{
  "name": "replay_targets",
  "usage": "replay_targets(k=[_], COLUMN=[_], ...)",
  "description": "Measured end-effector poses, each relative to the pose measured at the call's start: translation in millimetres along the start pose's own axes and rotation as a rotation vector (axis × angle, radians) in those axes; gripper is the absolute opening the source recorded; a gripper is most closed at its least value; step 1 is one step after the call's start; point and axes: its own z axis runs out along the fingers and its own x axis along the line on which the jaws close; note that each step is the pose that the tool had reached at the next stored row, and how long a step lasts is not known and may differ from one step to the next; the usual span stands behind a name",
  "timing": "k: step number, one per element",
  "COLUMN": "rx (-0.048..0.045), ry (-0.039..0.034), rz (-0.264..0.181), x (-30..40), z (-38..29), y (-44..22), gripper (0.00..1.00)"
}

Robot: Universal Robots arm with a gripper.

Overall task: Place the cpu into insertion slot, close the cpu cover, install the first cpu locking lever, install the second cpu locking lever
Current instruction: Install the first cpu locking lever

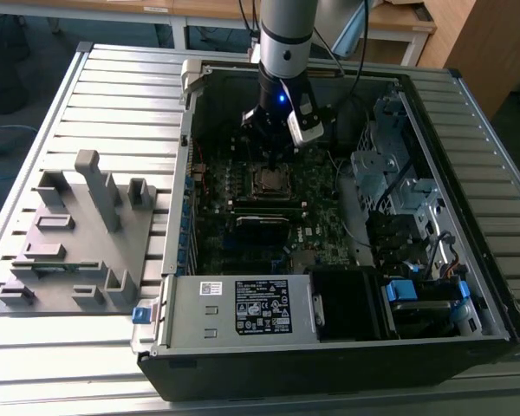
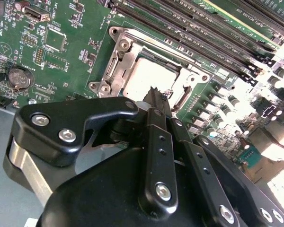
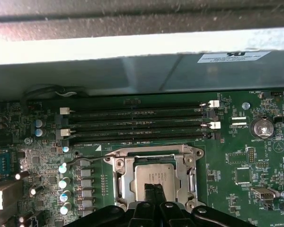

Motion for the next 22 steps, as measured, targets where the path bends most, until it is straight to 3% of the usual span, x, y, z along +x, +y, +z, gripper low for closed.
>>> replay_targets(k=[22], rx=[-0.0002], ry=[-0.0001], rz=[0.000], x=[-0.1], z=[-7.2], y=[0.1], gripper=[0.10])
